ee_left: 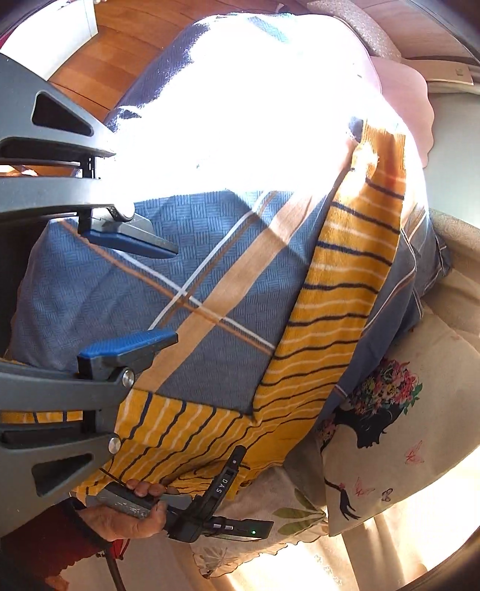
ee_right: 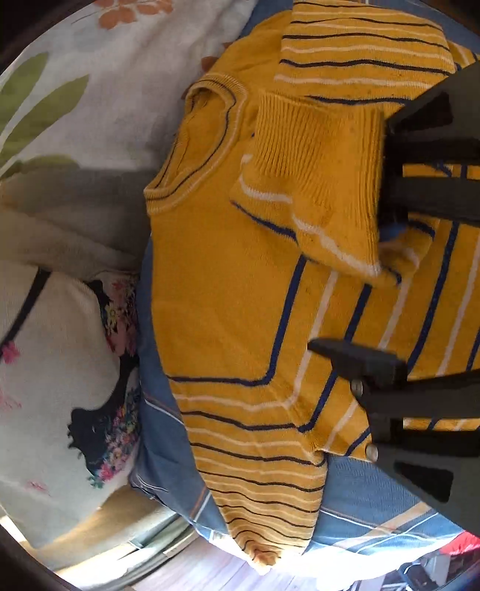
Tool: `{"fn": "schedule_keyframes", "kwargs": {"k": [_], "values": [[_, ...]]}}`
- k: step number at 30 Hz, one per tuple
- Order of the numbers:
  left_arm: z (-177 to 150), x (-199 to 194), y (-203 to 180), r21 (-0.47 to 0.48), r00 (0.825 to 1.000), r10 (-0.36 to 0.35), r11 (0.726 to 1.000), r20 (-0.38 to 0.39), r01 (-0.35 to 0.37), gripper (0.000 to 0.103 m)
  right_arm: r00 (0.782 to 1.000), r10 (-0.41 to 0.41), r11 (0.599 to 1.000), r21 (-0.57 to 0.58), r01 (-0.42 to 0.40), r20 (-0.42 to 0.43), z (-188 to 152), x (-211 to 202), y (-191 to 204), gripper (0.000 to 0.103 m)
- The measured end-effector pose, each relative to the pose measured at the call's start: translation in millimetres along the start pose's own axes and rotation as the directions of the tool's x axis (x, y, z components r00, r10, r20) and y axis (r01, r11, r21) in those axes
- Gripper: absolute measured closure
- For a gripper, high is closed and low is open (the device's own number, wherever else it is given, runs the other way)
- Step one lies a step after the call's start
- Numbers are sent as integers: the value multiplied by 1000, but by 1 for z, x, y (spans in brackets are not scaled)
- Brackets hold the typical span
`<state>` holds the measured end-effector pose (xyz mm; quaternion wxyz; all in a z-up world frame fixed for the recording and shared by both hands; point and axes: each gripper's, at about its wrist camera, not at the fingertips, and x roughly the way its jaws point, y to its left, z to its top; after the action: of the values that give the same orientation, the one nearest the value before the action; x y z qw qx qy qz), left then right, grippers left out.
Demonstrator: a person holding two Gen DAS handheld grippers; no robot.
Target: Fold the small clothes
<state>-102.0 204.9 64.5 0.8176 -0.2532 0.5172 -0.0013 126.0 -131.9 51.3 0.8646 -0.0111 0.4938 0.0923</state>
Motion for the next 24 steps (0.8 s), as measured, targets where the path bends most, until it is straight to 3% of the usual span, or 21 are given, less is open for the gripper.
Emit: {"fn": "schedule_keyframes", "kwargs": {"k": [3,7,10,11,13,16,19,24], "values": [[7,5,9,-4,1000,5,1000,-8,-5,65,991,-129,968,-213,134,40,0,4,43,30],[17,6,20,-19,1000,6,1000,-11,-6,65,971,-214,846,-477,237,102,-14,15,97,30],[23,6,24,-13,1000,14,1000,-9,-14,65,935,-290,729,-586,354,205,-23,18,121,30],[24,5,24,-12,1000,13,1000,-9,-13,64,929,-298,712,-598,368,218,-24,17,122,30],[27,5,23,-10,1000,5,1000,-10,-5,64,938,-283,738,-579,346,200,-22,12,116,30],[28,4,20,2,1000,-2,1000,-3,2,61,962,-237,854,-444,272,134,-15,-5,88,30],[34,9,21,-14,1000,2,1000,6,-2,55,971,-228,935,-262,238,68,-17,-27,40,30],[63,31,49,-153,1000,-12,988,27,16,55,977,-212,975,-62,212,18,-44,-62,-12,30]]}}
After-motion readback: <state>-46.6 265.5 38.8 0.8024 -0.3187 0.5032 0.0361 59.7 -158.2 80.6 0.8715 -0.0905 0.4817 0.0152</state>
